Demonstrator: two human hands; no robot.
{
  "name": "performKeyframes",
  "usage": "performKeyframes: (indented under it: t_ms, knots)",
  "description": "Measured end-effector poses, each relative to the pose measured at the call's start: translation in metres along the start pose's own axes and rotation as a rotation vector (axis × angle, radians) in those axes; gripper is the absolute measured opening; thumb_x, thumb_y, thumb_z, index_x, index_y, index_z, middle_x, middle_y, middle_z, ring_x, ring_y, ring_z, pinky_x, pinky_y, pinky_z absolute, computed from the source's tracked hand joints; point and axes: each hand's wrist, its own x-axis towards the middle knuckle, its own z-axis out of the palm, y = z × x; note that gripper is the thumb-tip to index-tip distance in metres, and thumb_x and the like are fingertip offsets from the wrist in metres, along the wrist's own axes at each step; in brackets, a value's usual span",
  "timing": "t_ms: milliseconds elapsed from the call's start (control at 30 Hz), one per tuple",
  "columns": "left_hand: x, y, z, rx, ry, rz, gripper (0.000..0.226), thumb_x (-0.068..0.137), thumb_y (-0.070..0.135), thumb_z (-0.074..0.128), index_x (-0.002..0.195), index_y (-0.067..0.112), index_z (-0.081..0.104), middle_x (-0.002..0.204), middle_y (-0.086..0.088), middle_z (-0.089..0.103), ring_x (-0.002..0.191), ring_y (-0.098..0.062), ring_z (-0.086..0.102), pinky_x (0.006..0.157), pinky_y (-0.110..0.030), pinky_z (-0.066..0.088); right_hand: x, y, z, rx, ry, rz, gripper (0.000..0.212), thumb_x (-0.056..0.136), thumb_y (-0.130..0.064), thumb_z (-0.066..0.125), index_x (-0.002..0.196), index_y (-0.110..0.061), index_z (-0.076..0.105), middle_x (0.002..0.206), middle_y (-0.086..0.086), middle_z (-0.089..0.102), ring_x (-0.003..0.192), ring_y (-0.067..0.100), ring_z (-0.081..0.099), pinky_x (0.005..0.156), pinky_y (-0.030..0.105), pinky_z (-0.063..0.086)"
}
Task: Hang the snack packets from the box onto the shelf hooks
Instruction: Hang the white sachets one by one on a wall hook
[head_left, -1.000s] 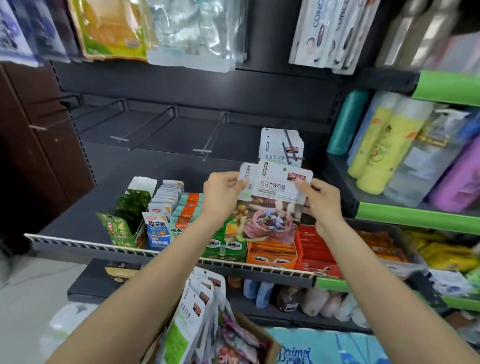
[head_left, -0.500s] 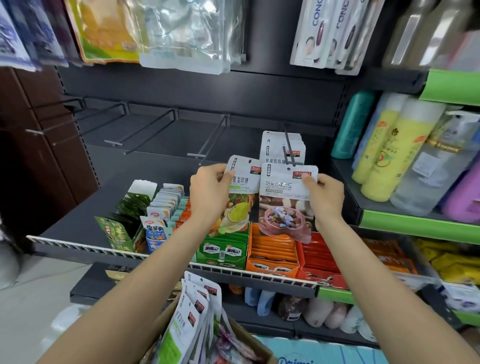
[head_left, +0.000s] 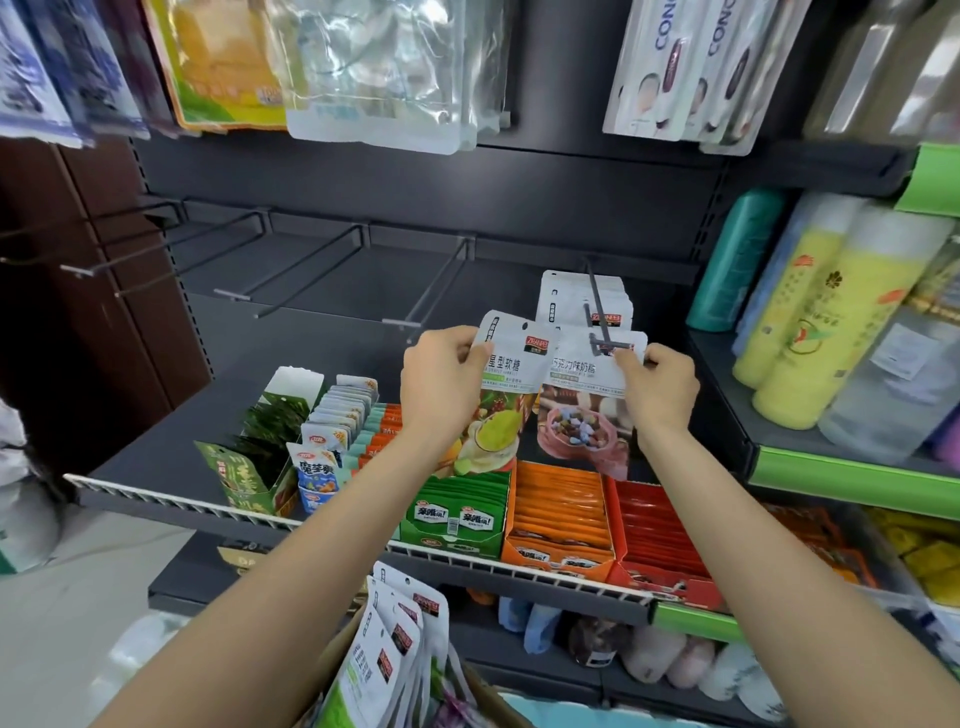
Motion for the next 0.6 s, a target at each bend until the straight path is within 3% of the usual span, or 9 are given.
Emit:
performKeyframes:
  t_ms: [133, 200, 300, 367, 467, 600]
  knots:
    - [0.006, 0.000, 0.008, 0.014, -0.023, 0.011, 0.021, 0.094, 0.022, 0.055, 0.107, 0.020, 0.071, 0.096, 0.004, 0.074, 0.085, -0.009, 0.068, 0.078, -0.034, 0.057, 0.024, -0.004, 0.012, -0.165, -0.001, 0.028, 0.042, 0.091, -0.036, 0.057, 0.056, -0.016, 0.045, 0.066, 0.003, 0.052, 0.070, 0.026, 0.051, 0.060, 0.031, 0.035]
    - [0.008, 0.000, 0.011, 0.005, -0.037, 0.011, 0.021, 0.094, 0.023, 0.055, 0.108, 0.019, 0.070, 0.097, 0.004, 0.073, 0.085, -0.009, 0.068, 0.078, -0.036, 0.057, 0.035, -0.005, 0.018, -0.230, -0.012, 0.019, 0.042, 0.092, -0.039, 0.055, 0.058, -0.016, 0.045, 0.072, 0.007, 0.056, 0.072, 0.029, 0.054, 0.061, 0.030, 0.035]
    - [0.010, 0.000, 0.014, 0.015, -0.057, 0.015, 0.021, 0.094, 0.022, 0.055, 0.108, 0.019, 0.070, 0.099, 0.003, 0.073, 0.087, -0.009, 0.068, 0.078, -0.035, 0.057, 0.045, -0.005, 0.025, -0.330, -0.025, -0.012, 0.034, 0.093, -0.040, 0.053, 0.079, -0.010, 0.059, 0.092, 0.014, 0.065, 0.084, 0.033, 0.062, 0.063, 0.029, 0.035]
    - [0.010, -0.001, 0.012, 0.006, -0.078, 0.010, 0.020, 0.093, 0.020, 0.057, 0.107, 0.018, 0.071, 0.100, 0.003, 0.073, 0.090, -0.009, 0.068, 0.080, -0.031, 0.056, 0.043, -0.004, 0.027, -0.368, -0.002, -0.032, 0.032, 0.093, -0.038, 0.052, 0.100, -0.008, 0.059, 0.105, 0.015, 0.063, 0.094, 0.034, 0.060, 0.066, 0.031, 0.036]
    - [0.006, -0.004, 0.009, -0.003, -0.119, -0.022, 0.018, 0.092, 0.019, 0.059, 0.104, 0.016, 0.072, 0.098, 0.002, 0.073, 0.089, -0.010, 0.067, 0.081, -0.027, 0.054, 0.027, 0.002, 0.017, -0.216, 0.027, -0.087, 0.033, 0.092, -0.030, 0.056, 0.120, -0.013, 0.049, 0.119, 0.011, 0.052, 0.104, 0.025, 0.053, 0.074, 0.031, 0.038]
    - [-0.005, -0.005, 0.011, -0.107, -0.263, -0.083, 0.015, 0.091, 0.017, 0.061, 0.100, 0.012, 0.072, 0.096, -0.001, 0.074, 0.086, -0.011, 0.068, 0.080, -0.025, 0.053, -0.012, 0.012, -0.010, 0.107, -0.129, -0.114, 0.015, 0.094, -0.022, 0.054, 0.107, -0.016, 0.055, 0.105, 0.001, 0.061, 0.091, 0.012, 0.058, 0.080, 0.033, 0.051]
